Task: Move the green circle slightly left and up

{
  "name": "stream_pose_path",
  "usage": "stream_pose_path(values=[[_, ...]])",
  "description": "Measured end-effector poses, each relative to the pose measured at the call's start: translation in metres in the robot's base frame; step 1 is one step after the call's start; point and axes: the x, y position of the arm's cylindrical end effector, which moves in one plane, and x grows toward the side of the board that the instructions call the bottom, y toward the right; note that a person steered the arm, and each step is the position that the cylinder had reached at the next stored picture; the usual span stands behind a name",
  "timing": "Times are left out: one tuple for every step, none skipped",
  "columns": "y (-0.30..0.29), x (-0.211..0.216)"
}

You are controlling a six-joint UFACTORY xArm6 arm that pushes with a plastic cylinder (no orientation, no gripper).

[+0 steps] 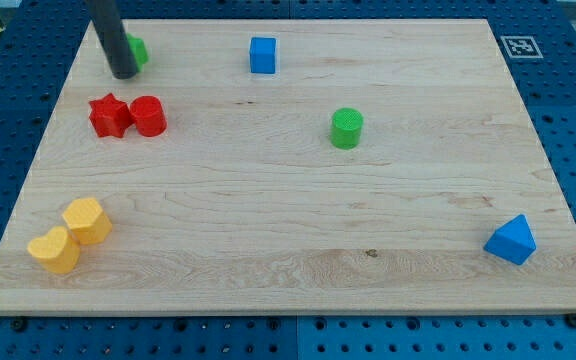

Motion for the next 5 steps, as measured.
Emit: stream_pose_path(values=[[-0.004,-0.005],[-0.004,-0.025],[-0.004,-0.048],[-0.003,-0.048],[0.041,0.0]])
